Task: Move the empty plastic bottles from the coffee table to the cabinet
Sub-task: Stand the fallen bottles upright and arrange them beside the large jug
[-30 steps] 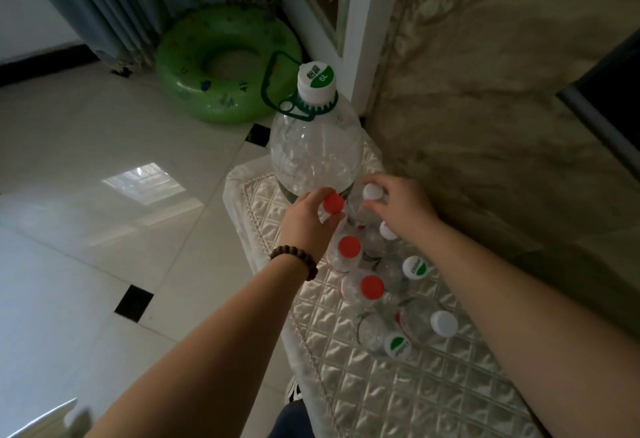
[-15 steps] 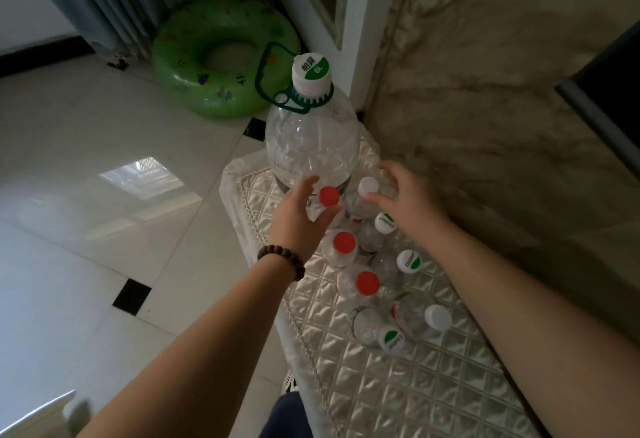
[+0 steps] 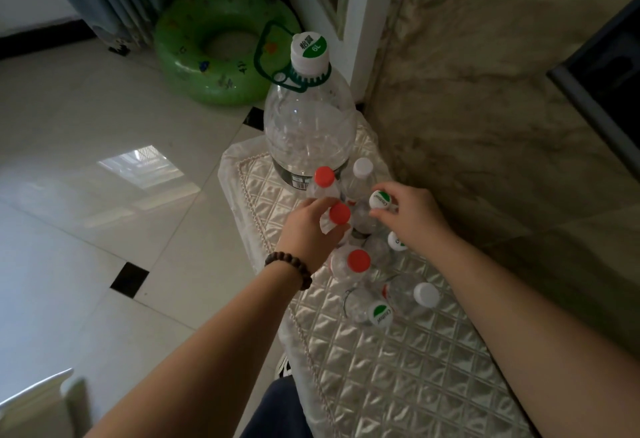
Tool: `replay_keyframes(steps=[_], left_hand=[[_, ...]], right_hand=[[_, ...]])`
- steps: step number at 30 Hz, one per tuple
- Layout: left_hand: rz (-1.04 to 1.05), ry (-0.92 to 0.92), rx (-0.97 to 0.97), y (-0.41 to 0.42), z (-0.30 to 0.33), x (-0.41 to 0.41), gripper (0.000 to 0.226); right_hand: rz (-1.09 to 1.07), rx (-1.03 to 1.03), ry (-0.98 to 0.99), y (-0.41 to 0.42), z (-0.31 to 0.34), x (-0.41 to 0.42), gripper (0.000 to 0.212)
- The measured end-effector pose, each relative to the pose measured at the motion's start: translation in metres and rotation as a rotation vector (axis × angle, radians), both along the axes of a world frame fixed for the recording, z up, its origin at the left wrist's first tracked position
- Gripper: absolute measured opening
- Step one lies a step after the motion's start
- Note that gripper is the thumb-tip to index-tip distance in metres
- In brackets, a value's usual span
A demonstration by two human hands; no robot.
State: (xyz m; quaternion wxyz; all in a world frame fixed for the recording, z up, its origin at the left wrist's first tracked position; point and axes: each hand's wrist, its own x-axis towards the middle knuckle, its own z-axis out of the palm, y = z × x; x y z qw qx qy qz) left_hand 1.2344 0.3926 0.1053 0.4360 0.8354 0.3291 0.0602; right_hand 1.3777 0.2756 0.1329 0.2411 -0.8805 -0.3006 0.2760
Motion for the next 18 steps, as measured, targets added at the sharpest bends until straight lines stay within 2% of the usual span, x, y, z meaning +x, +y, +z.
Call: replay_keyframes(steps=[4,9,12,15,18], left_hand=[[-0.022,-0.03,-0.011,-0.001,-0.002,0.003,0.037],[-0.012,-0.017,-0.009,-0.004,-0.007,0.004,0.037],[-0.013,0.002,0.005,-0.006,-0.006,0.004,0.041],[0.021,0.026,-0.007,-0.009,-0.003,-0.001,0.054],[0.119,-0.039,0.038,-0.018,0.005,-0.015,0.051]], right_hand=[[-0.014,-0.01,-0.055,-0.002,0.0,-0.002,0.025],[-0.047,-0.011,-0.049,-0.003,-0.002,-0.003,0.03],[-0.06,-0.018,-0.023,-0.005,-0.003,-0.003,0.039],[-0.092,0.021,0.03,-0.013,0.0,-0.002,0.057],[-0.128,0.087,0.054,-0.032,0.004,-0.001,0.056]])
